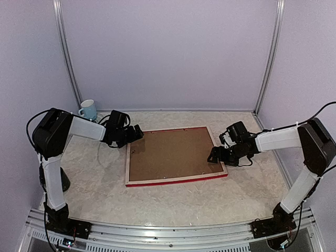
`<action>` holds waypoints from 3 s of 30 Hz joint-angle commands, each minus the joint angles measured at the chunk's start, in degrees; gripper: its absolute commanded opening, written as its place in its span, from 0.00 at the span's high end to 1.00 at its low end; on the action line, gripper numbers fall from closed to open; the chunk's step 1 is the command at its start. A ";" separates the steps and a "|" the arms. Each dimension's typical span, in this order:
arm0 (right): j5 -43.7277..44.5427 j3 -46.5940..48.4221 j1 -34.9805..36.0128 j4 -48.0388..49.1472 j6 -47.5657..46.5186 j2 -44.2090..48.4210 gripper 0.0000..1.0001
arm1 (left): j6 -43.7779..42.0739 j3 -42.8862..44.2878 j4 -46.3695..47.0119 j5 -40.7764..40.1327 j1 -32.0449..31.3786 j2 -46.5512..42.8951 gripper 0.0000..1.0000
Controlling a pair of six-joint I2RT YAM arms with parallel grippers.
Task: Put the photo into the frame
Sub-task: Rotate the photo frame at the center of the board, then press the fastener onto the backboard.
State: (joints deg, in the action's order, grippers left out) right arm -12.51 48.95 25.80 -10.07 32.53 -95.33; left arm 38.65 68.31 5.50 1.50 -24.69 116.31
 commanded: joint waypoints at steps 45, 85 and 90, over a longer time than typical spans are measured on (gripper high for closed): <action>12.07 15.09 0.04 -10.28 -5.21 -9.95 0.41 | -8.07 -23.19 14.44 5.82 -0.86 -13.38 0.01; 13.24 12.80 0.04 -9.36 -5.20 -11.02 0.70 | -5.28 -22.24 15.33 11.15 1.39 -8.16 0.01; 13.37 13.01 0.04 -9.36 -5.45 -11.16 0.73 | -5.13 -22.20 15.42 11.40 1.43 -7.91 0.01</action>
State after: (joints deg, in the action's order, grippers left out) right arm 0.56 63.05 26.17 -19.62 27.46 -105.23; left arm 32.82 46.04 23.79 11.64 -23.55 105.82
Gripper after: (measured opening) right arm 0.285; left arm 0.989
